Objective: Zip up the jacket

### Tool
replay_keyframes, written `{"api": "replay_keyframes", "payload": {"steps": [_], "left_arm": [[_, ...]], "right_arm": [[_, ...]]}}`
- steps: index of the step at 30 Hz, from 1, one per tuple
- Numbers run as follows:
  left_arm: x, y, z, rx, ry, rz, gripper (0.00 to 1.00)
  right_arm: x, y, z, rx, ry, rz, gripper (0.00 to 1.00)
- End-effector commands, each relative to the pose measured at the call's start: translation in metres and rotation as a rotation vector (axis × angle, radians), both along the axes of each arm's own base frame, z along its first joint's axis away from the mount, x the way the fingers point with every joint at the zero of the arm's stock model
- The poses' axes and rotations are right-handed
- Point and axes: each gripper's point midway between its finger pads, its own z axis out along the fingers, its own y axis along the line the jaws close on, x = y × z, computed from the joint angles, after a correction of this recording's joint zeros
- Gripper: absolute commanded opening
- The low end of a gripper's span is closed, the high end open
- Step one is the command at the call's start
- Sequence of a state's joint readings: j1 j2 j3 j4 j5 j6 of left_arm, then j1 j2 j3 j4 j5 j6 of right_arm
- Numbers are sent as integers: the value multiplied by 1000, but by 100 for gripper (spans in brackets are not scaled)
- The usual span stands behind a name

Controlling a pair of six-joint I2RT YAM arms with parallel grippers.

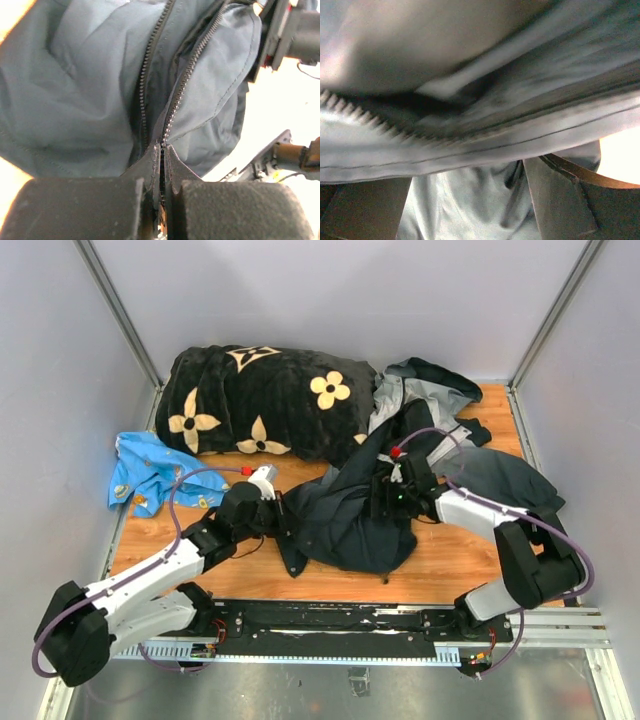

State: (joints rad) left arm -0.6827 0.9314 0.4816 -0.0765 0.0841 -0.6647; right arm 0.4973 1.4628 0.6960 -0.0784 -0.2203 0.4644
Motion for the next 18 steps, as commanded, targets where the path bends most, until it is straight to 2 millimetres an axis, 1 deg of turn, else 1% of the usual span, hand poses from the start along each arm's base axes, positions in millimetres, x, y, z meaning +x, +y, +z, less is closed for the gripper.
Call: {"api": "replay_keyframes", "payload": {"steps": [1,2,4,8,10,12,13,15,18], "left_arm": [[2,-29,20,-163,-17,-77,0],[1,-34,21,-186,-11,-93,0],[4,-42,22,-214,-5,-115,0],[7,-62,28,-278,5,-168,0],[10,-70,31,-299,1,-189,0],[12,-77,34,-317,0,-199,0],[13,-80,37,-333,-6,-203,0],[13,-83,39,-354,-9,-202,0],[13,-85,39,-371,-7,-195,0]], "right_arm": [[5,-71,-34,-182,145,-194,87],[16,-77,-31,-181,133,-219,87],[36,-94,-30,-191,126,-280,87],[71,-126,-25,-195,110,-385,86],[80,-131,-16,-189,83,-385,85],[82,-124,-1,-149,42,-358,86],[79,-119,5,-117,26,-340,86],[70,-111,16,-63,-1,-310,86],[51,-99,34,20,-45,-266,86]]}}
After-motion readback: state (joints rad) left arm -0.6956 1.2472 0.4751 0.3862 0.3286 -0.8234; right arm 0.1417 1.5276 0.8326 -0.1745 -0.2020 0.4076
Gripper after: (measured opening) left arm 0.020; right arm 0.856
